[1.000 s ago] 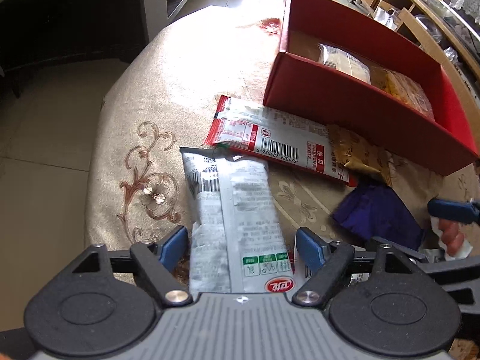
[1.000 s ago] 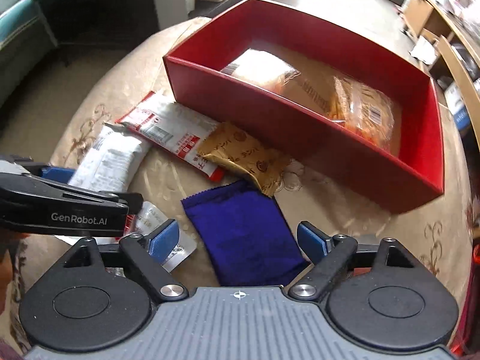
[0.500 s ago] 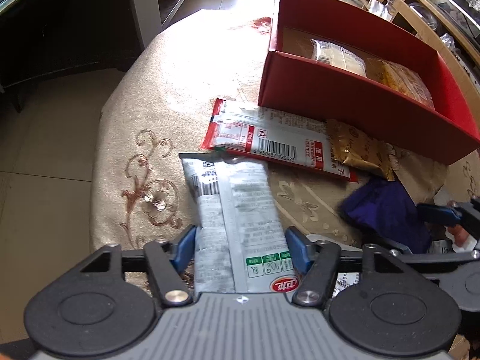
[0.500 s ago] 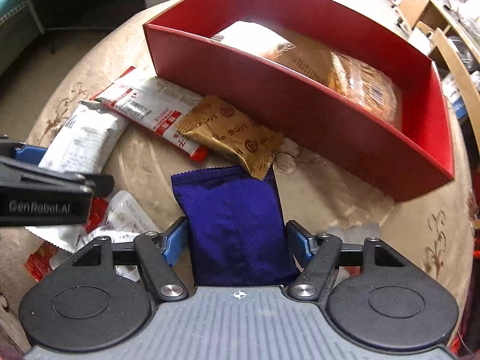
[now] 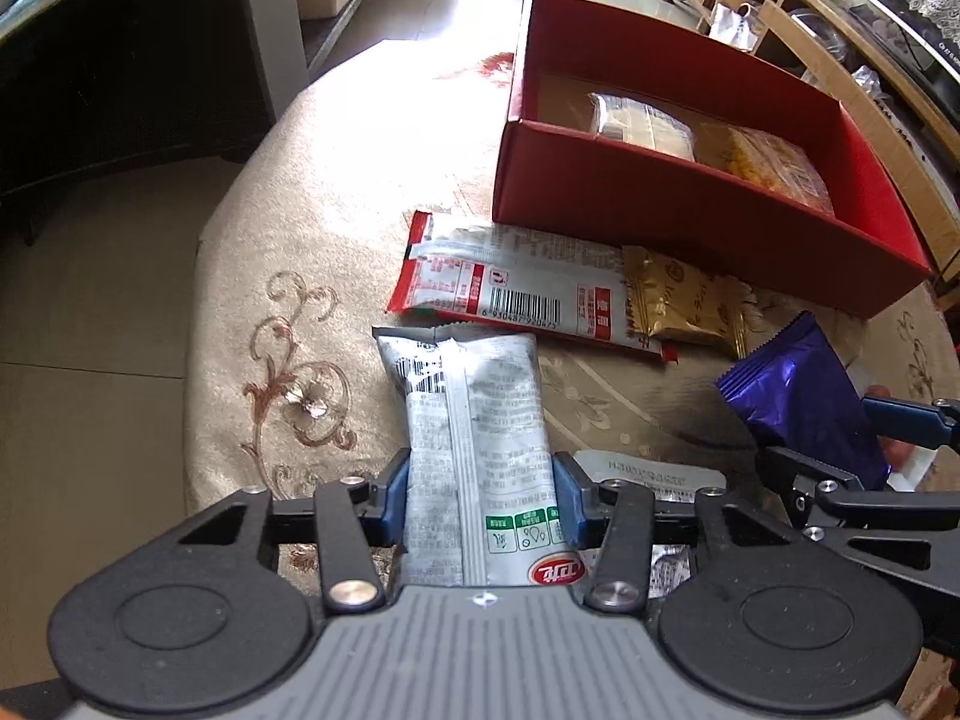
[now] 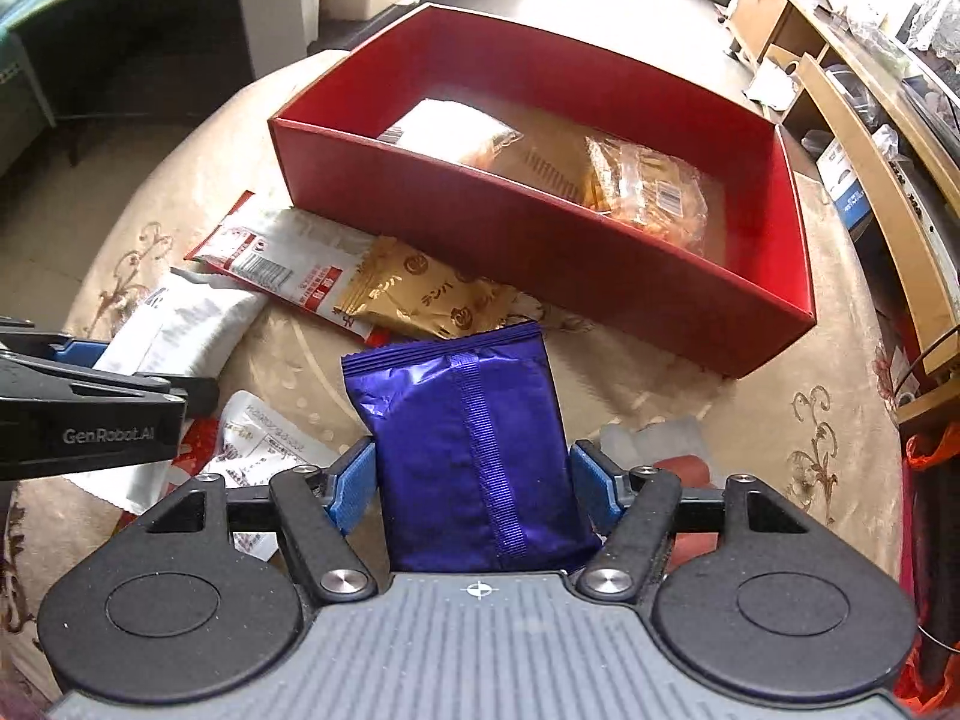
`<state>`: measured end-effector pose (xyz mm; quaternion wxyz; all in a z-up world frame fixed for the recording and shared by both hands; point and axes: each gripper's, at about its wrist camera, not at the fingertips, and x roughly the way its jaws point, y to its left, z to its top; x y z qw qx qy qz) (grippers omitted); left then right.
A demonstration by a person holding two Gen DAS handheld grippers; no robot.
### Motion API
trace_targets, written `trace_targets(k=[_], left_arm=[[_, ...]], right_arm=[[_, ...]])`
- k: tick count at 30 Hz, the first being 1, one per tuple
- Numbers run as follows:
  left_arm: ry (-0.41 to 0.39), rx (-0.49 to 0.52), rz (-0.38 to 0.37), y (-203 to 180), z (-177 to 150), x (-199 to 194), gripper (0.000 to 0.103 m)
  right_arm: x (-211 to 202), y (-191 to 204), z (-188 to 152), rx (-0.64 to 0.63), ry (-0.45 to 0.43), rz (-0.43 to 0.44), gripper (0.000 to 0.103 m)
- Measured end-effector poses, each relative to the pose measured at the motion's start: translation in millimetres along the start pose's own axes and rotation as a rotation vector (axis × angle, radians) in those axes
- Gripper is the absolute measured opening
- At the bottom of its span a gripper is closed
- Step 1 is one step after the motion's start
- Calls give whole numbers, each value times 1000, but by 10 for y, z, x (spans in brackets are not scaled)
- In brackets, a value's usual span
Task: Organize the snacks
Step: 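Grasp the silver-white bag with left gripper while right grasps the purple packet, then carry both packets into the red box and release them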
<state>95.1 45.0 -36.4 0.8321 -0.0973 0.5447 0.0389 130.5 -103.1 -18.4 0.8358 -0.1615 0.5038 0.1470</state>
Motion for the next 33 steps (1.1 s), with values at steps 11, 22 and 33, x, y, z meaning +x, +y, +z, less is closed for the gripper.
trace_targets(k=[11, 22, 33], left_arm=[[3, -24, 45, -16, 39, 135, 44], [-63, -19, 1, -18, 45, -145, 41], [-147, 18, -48, -195, 257, -357, 41]], right_arm=[[25, -31, 25, 4, 4, 18, 74], [-156, -140, 92, 44, -59, 27, 74], [-311, -313, 220, 103, -123, 21, 74]])
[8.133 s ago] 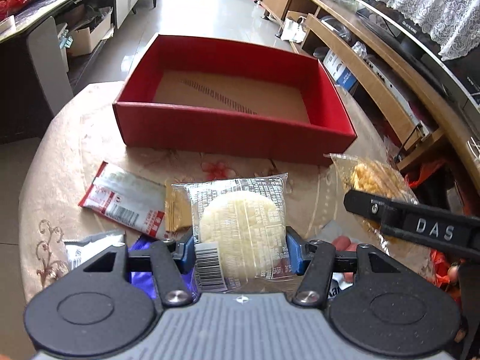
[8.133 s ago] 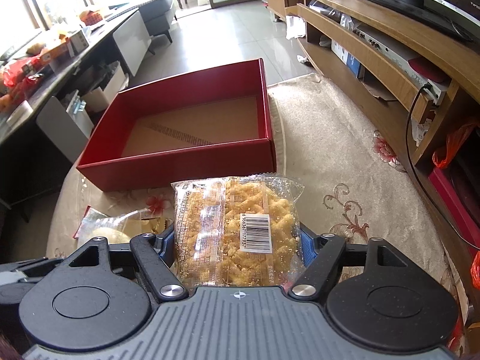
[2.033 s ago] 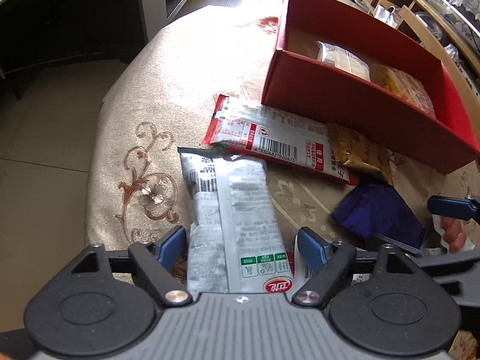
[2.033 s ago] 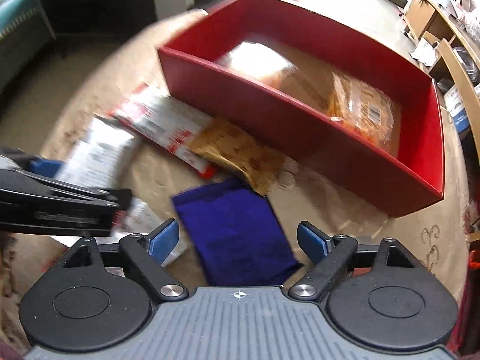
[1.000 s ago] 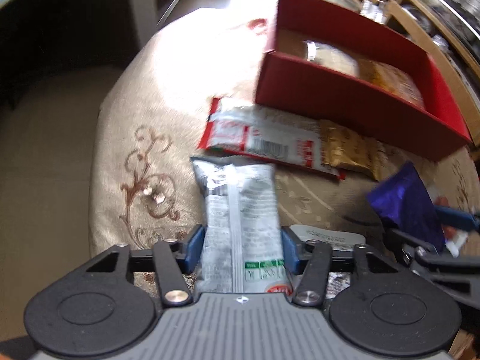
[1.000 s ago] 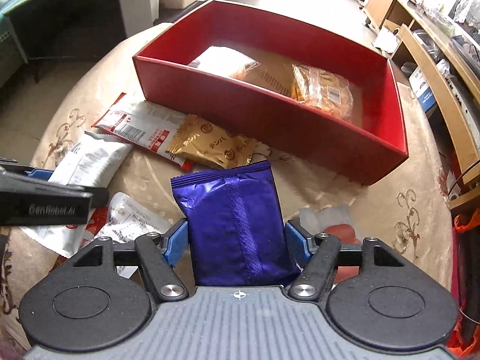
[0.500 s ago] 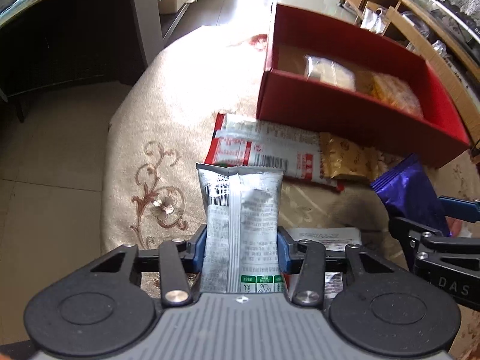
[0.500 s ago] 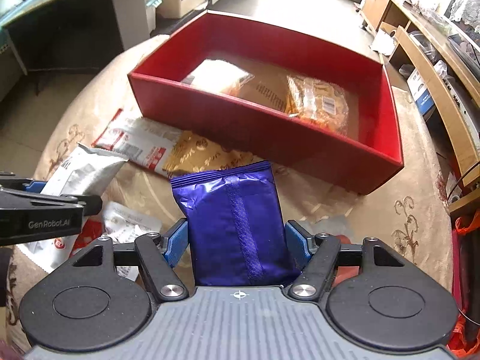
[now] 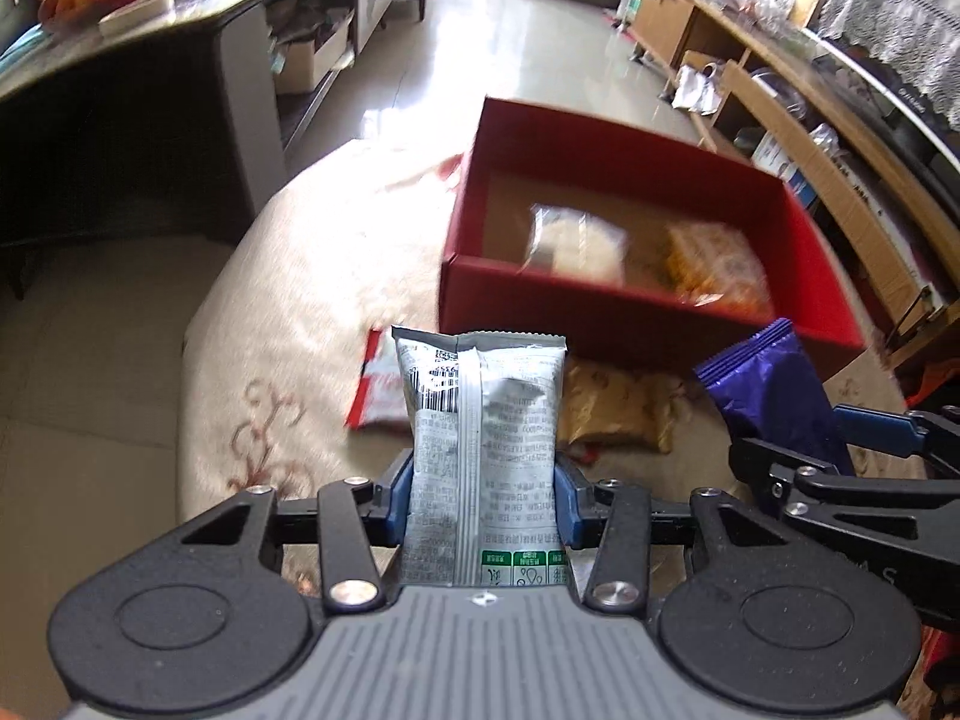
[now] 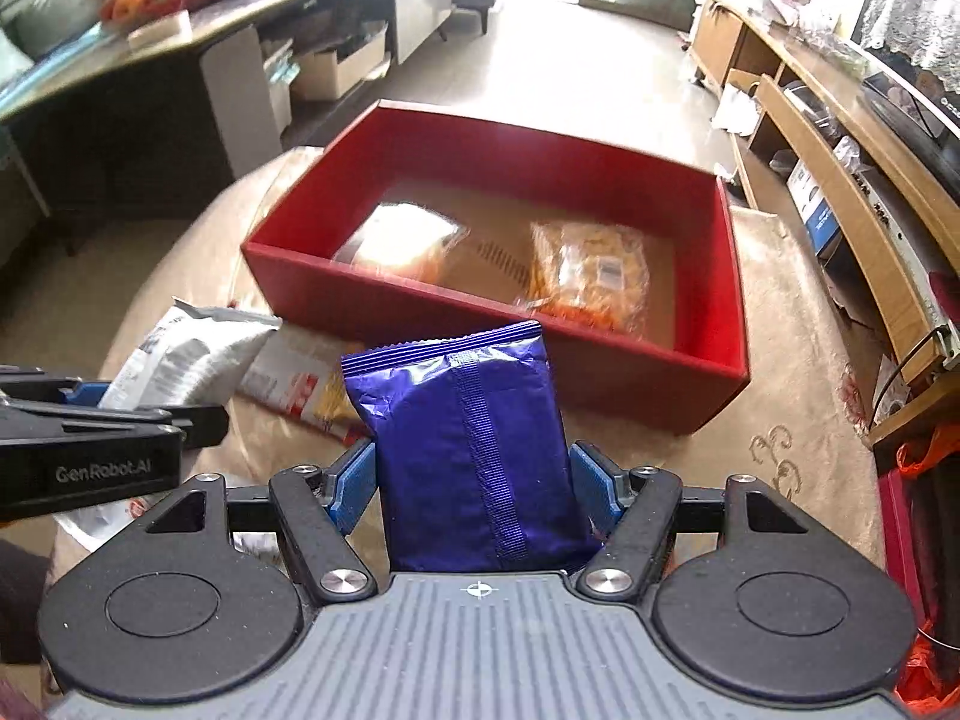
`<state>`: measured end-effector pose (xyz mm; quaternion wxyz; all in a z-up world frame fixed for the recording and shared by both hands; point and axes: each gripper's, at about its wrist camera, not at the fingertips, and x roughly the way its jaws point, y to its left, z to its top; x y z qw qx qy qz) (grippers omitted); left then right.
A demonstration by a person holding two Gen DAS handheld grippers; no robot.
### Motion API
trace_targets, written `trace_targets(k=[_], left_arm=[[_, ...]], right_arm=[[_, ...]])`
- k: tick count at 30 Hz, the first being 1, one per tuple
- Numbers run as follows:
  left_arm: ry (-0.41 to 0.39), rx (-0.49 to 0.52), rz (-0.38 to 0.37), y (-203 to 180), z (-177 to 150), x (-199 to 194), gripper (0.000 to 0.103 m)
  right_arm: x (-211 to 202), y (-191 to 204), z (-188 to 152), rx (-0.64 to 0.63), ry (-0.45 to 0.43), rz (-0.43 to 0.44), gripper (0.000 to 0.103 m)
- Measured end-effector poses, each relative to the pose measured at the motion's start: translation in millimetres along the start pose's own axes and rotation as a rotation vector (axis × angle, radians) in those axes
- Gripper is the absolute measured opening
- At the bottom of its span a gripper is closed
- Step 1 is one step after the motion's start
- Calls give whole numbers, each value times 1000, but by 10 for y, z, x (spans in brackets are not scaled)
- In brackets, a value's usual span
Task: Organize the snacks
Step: 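Carry both packets into the red box and release them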
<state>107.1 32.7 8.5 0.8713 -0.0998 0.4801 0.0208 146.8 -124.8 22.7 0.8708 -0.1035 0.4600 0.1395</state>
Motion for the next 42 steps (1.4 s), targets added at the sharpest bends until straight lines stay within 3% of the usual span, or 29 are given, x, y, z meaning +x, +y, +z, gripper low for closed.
trace_targets(k=[12, 42], left_arm=[[-65, 40, -19, -271, 483, 105, 41], [-75, 51, 20, -613, 1206, 794, 41]], right_arm=[[77, -277, 315, 96, -58, -40, 74], [650, -659, 881, 159, -95, -84, 74]])
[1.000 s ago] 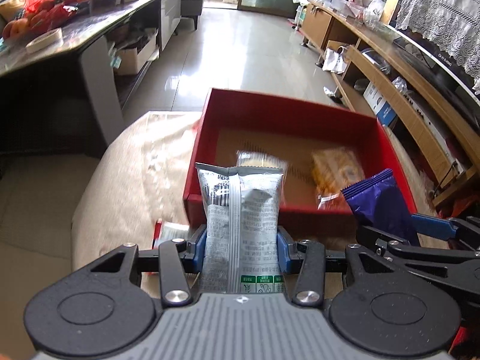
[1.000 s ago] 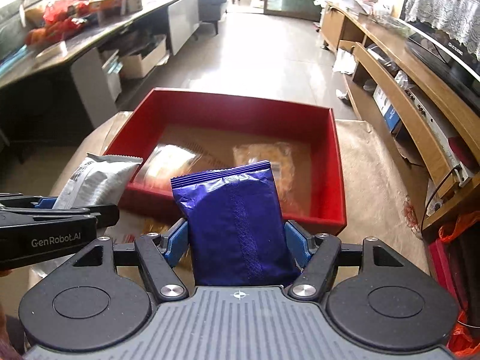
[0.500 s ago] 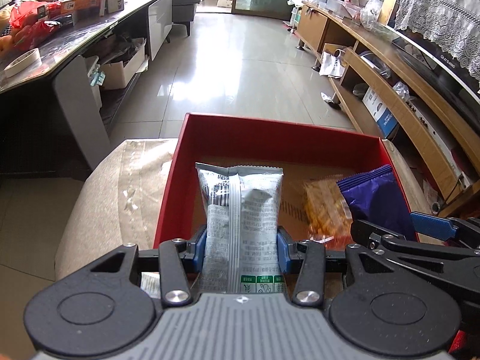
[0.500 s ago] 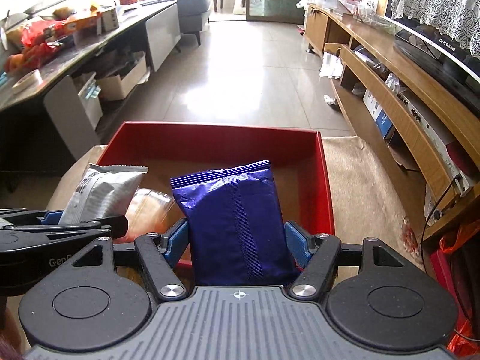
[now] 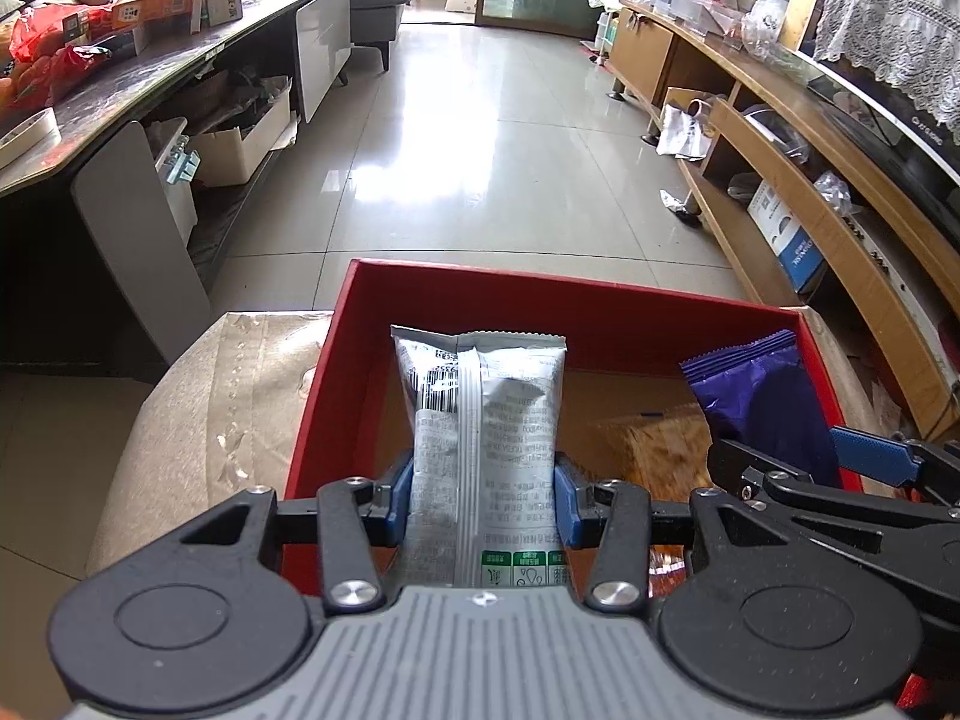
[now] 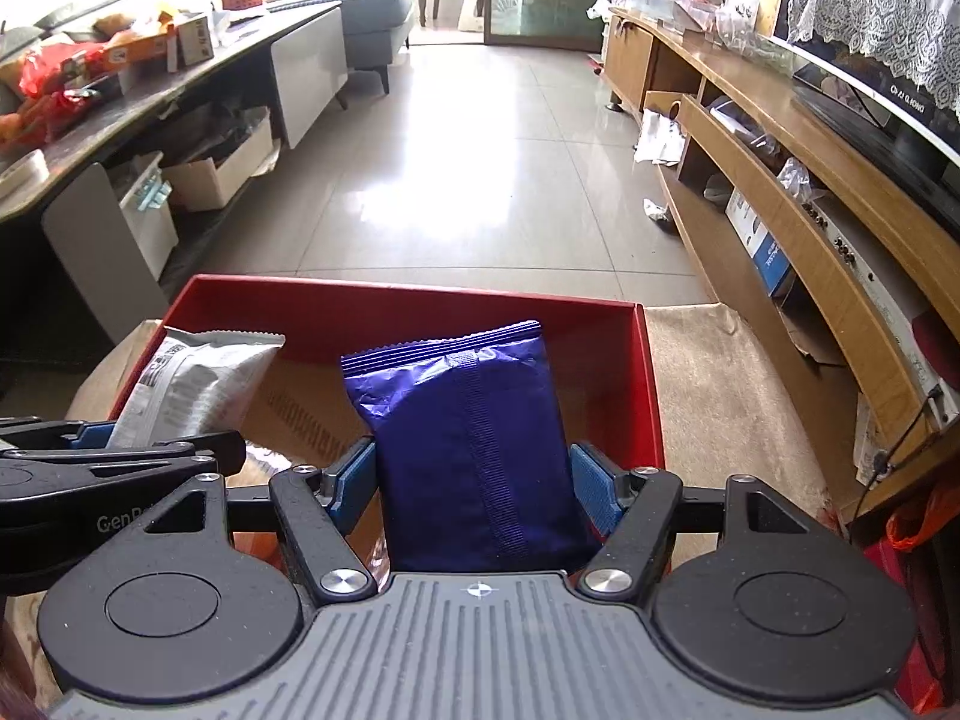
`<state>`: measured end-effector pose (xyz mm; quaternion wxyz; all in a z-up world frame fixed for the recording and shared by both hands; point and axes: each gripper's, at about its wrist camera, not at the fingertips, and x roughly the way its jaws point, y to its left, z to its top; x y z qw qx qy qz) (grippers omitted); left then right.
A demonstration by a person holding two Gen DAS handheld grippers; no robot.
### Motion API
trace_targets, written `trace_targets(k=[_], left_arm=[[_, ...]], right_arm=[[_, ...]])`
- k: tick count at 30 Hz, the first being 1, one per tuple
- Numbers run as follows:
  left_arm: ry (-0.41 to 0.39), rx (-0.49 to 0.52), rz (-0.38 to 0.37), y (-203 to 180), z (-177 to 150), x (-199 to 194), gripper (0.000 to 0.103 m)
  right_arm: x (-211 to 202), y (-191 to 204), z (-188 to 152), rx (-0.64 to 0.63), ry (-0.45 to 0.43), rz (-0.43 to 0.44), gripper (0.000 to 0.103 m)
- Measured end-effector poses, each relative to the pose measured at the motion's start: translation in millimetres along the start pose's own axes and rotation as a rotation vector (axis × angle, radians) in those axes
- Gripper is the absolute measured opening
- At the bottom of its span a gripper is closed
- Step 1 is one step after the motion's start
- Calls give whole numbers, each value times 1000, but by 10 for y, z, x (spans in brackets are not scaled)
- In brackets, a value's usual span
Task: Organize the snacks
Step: 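Carry both packets into the red box and release them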
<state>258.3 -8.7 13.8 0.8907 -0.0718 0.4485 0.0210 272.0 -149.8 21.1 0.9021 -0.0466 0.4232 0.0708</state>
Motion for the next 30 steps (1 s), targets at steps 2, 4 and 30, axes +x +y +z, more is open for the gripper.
trace_targets(k=[2, 4, 30], left_arm=[[-1, 2, 10, -11, 22, 45, 41], [5, -1, 17, -12, 42, 107, 41], [18, -7, 36, -37, 53, 257, 52]], right_arm=[[47, -15, 15, 8, -3, 6, 74], [107, -24, 13, 18, -1, 16, 74], [334, -11, 8, 9, 5, -9, 76]])
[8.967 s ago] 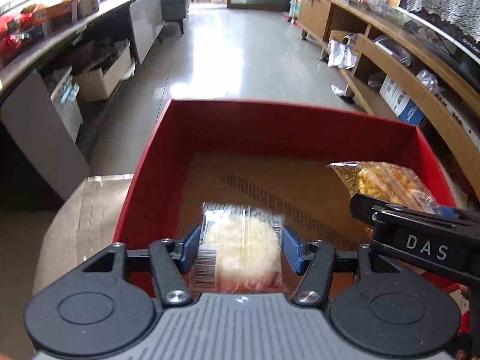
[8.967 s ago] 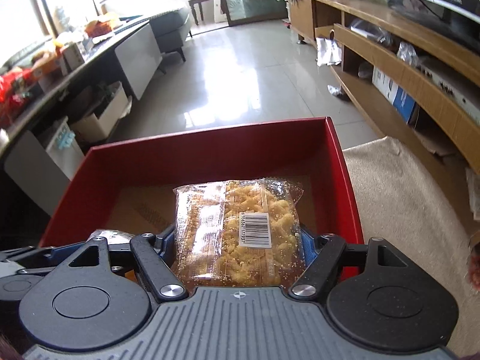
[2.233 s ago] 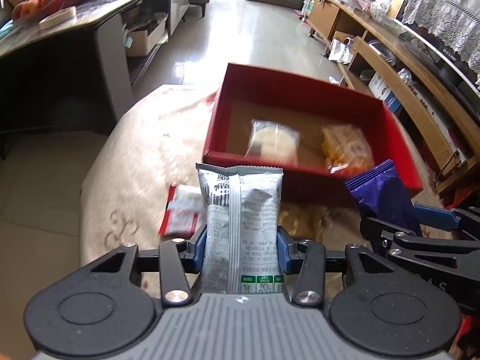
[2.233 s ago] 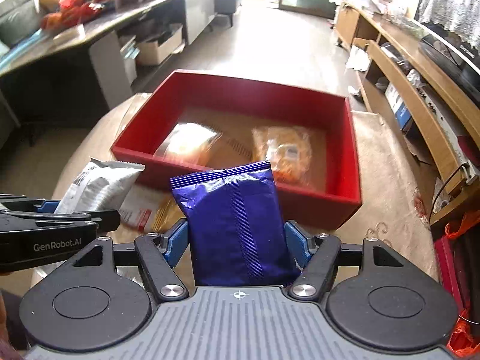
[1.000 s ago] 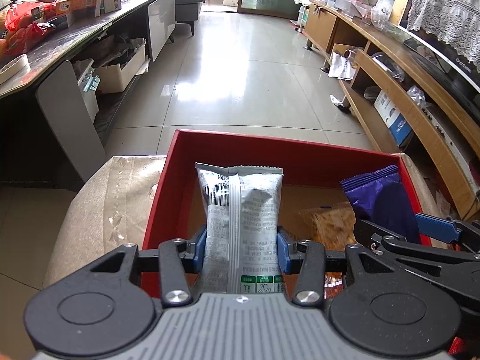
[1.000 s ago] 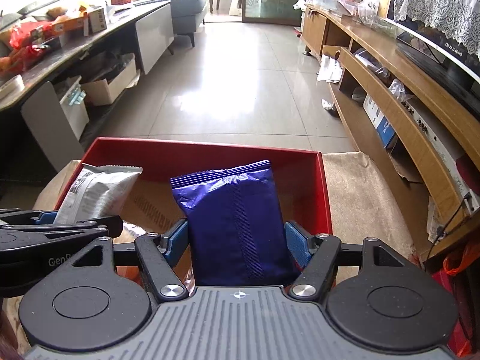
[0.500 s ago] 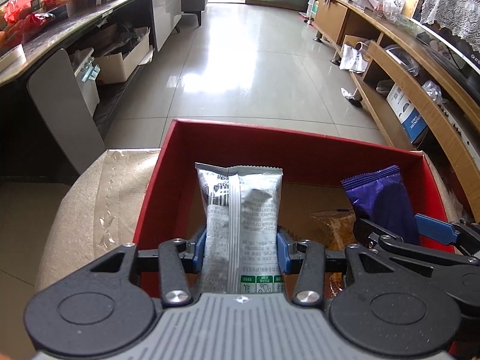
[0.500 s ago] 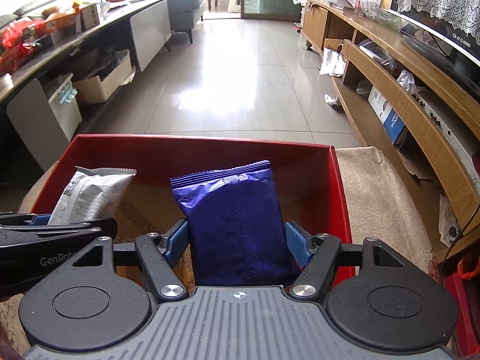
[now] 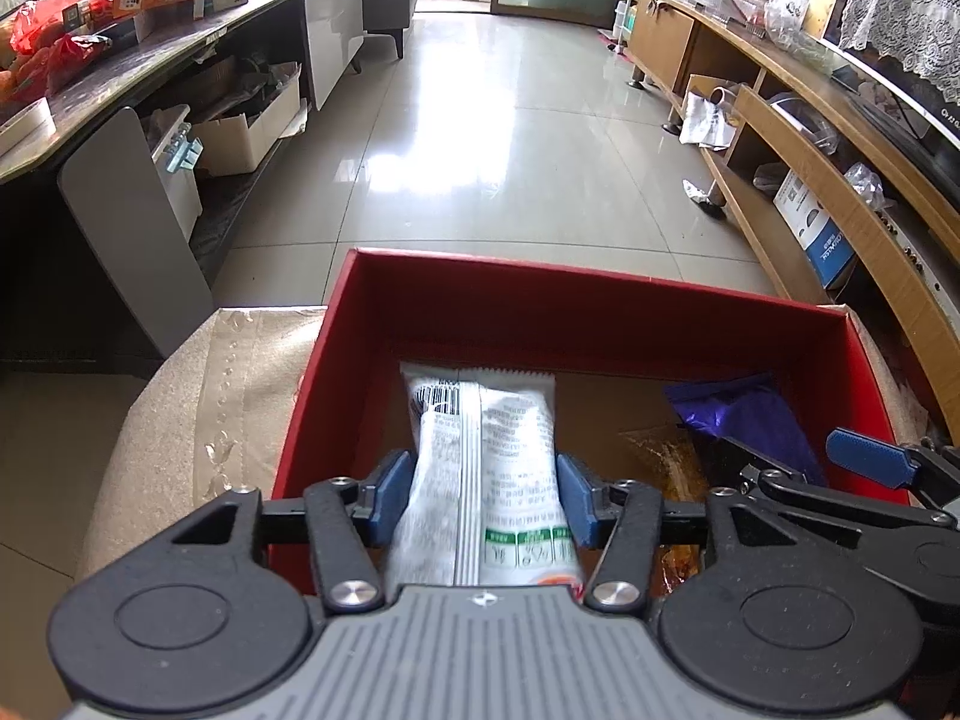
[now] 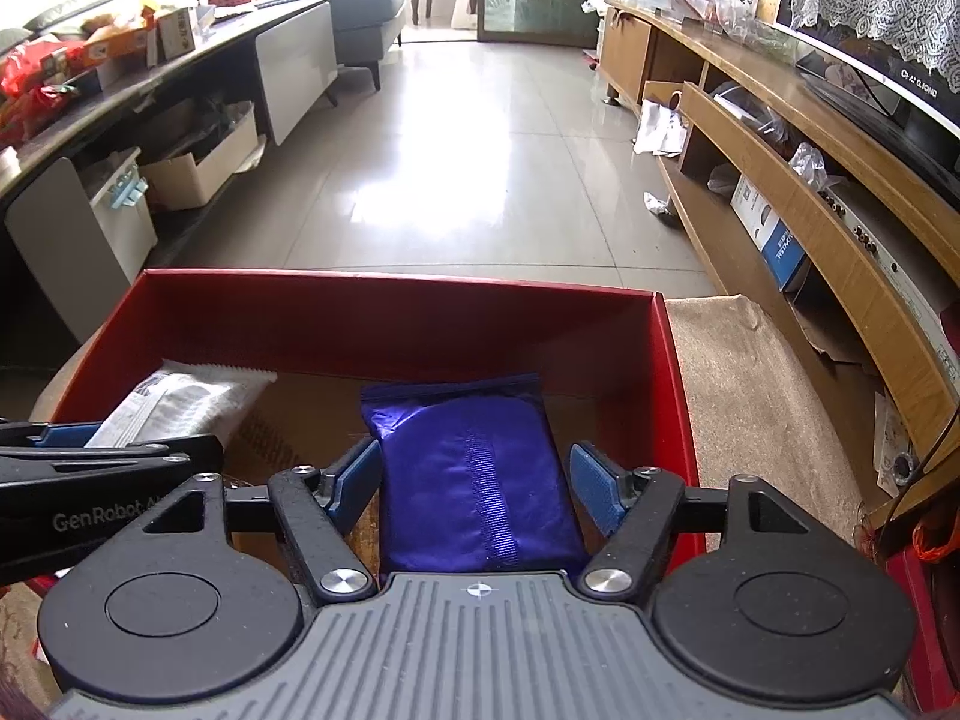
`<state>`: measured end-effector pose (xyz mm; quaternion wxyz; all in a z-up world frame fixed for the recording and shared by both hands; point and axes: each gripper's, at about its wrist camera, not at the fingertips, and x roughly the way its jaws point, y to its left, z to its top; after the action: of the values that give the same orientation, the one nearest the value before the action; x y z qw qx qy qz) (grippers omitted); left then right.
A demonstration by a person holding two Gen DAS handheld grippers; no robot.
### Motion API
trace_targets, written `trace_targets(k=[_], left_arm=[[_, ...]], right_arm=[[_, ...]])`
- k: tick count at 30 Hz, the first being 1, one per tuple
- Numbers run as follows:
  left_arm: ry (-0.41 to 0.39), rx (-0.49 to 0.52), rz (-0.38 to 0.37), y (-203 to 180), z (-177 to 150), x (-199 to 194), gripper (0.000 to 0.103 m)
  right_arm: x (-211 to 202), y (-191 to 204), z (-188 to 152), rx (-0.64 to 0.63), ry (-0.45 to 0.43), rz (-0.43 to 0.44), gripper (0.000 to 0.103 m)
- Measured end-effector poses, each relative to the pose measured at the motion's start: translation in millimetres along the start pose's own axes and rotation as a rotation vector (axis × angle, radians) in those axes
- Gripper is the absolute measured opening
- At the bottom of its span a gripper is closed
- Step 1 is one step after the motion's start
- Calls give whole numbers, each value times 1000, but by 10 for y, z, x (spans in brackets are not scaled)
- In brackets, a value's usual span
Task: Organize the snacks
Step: 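Carry both packets into the red box and release them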
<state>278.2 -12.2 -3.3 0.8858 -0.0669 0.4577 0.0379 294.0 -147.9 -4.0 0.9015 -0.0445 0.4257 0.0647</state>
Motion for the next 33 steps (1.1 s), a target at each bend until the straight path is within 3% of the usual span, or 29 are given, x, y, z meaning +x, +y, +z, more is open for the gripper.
trace_targets(k=[5, 22, 33], left_arm=[[-12, -10, -4, 20, 0, -62, 58], [-21, -23, -49, 114, -90, -352, 60], [-1, -41, -88, 245, -361, -623, 62]], right_arm=[[-53, -28, 23, 12, -15, -4, 77], [-364, -27, 28, 18, -47, -19, 79], [-674, 88, -57, -22, -60, -31, 80]])
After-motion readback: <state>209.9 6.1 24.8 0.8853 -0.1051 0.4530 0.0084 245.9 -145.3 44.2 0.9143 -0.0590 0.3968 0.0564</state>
